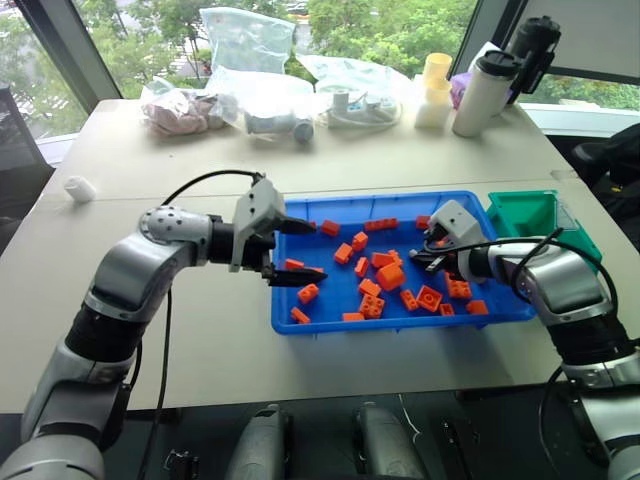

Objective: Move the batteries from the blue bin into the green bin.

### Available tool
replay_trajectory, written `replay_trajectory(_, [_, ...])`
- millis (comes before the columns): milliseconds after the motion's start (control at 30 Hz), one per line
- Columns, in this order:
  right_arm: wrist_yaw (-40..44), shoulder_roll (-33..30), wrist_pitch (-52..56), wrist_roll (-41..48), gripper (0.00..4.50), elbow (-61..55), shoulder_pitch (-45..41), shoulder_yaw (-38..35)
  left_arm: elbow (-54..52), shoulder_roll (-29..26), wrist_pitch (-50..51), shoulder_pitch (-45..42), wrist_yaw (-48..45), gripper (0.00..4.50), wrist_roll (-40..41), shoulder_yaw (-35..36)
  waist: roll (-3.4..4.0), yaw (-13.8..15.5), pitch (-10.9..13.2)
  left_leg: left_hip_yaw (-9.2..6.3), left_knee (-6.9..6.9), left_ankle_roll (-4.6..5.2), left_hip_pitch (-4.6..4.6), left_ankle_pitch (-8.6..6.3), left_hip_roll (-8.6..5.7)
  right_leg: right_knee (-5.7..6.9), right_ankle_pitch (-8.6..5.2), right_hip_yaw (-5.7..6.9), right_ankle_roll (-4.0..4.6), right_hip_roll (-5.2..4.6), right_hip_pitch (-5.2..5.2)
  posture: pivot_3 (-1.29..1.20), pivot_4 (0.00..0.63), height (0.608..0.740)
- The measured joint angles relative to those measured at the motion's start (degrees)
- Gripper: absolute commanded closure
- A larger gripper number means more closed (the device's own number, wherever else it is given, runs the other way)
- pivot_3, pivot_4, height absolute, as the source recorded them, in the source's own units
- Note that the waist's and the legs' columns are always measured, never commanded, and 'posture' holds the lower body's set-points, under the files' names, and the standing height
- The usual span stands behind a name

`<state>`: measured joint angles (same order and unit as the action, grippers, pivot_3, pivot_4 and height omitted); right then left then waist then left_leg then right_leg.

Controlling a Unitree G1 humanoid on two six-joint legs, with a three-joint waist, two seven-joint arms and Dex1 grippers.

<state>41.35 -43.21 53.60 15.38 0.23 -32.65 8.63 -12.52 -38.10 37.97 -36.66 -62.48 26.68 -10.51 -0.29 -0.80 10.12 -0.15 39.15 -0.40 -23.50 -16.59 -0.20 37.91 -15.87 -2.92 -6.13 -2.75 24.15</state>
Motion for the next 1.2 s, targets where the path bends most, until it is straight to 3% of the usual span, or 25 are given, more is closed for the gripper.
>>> replay_trajectory(133, [-1.7, 2.43, 2.38, 2.11, 4.47, 0.0, -0.25, -4.97, 0.0, 0.05, -0.09, 0.03, 0.11, 0.0, 0.06, 0.07, 0.0, 0.04, 0.0, 0.0, 0.0, 0.0, 0.0, 0.0, 0.0, 0.01, 0.0, 0.0, 0.0, 0.0, 0.0, 0.0, 0.15, 0.74])
replay_trajectory(233, [-4.83, 3.66, 6.59, 7.61, 4.47, -0.21, -4.14, -18.07, 1.26, 1.97, -1.32, -0.92, 1.43, 0.0, -0.16, 0.59, 0.05, 0.37, 0.03, 0.0, 0.01, -0.01, -0.03, 0.01, -0.05, 0.04, 0.0, 0.01, 0.0, -0.08, 0.03, 0.0, 0.15, 0.74])
replay_trajectory(367, [-9.21, -2.06, 6.82, 8.23, 4.47, -2.26, -7.39, -29.75, 3.55, 4.68, -2.29, -3.83, 2.73, 0.0, 0.28, 2.24, -0.02, 0.85, -0.01, -0.08, -0.02, 0.0, -0.03, 0.0, -0.05, -0.01, 0.0, 0.07, 0.0, -0.08, 0.0, 0.0, 0.15, 0.74])
replay_trajectory(467, [-11.04, -6.72, 6.81, 6.28, 4.47, -1.65, -4.31, -32.22, 4.61, 6.81, -2.47, -6.07, 2.7, 0.0, 1.54, 3.03, -0.02, 1.13, -0.01, 0.02, -0.02, 0.0, -0.05, 0.0, -0.06, -0.07, 0.0, 0.04, 0.0, -0.09, -0.01, 0.0, 0.15, 0.74])
replay_trajectory(733, [-11.64, -10.12, 6.73, 3.66, 4.47, 3.61, 1.37, -28.87, 9.7, 10.59, -4.81, -10.05, -0.26, 0.0, 0.09, -0.15, 0.02, -0.45, -0.03, 0.11, -0.02, 0.0, 0.03, 0.0, 0.01, 0.05, 0.0, -0.05, 0.0, 0.04, 0.05, 0.0, 0.15, 0.74])
replay_trajectory(933, [-13.84, -8.79, 4.31, 1.34, 1.69, 7.98, 1.35, -25.09, 11.45, 10.79, -6.21, -10.51, -1.05, 0.0, -1.88, -0.73, 0.03, -0.12, -0.03, 0.1, -0.02, -0.01, 0.02, 0.01, 0.01, 0.06, 0.0, -0.05, 0.0, 0.04, 0.06, 0.0, 0.15, 0.74])
replay_trajectory(1033, [-14.56, -8.78, 3.12, 0.82, 0.03, 9.0, 1.03, -24.79, 10.98, 9.65, -5.44, -9.57, -1.05, 0.0, -1.72, -0.48, 0.03, 0.04, -0.03, 0.1, -0.02, -0.01, 0.01, 0.01, 0.01, 0.06, 0.0, -0.05, 0.0, 0.03, 0.06, 0.0, 0.15, 0.74])
replay_trajectory(1200, [-14.84, -8.74, -1.35, 0.78, 0.03, 10.26, -0.21, -25.82, 9.2, 8.26, -2.77, -8.21, -0.82, 0.0, -0.39, 0.9, 0.03, 0.03, -0.03, 0.1, -0.02, -0.01, 0.01, 0.01, 0.01, 0.06, 0.0, -0.05, 0.0, 0.02, 0.06, 0.0, 0.15, 0.74])
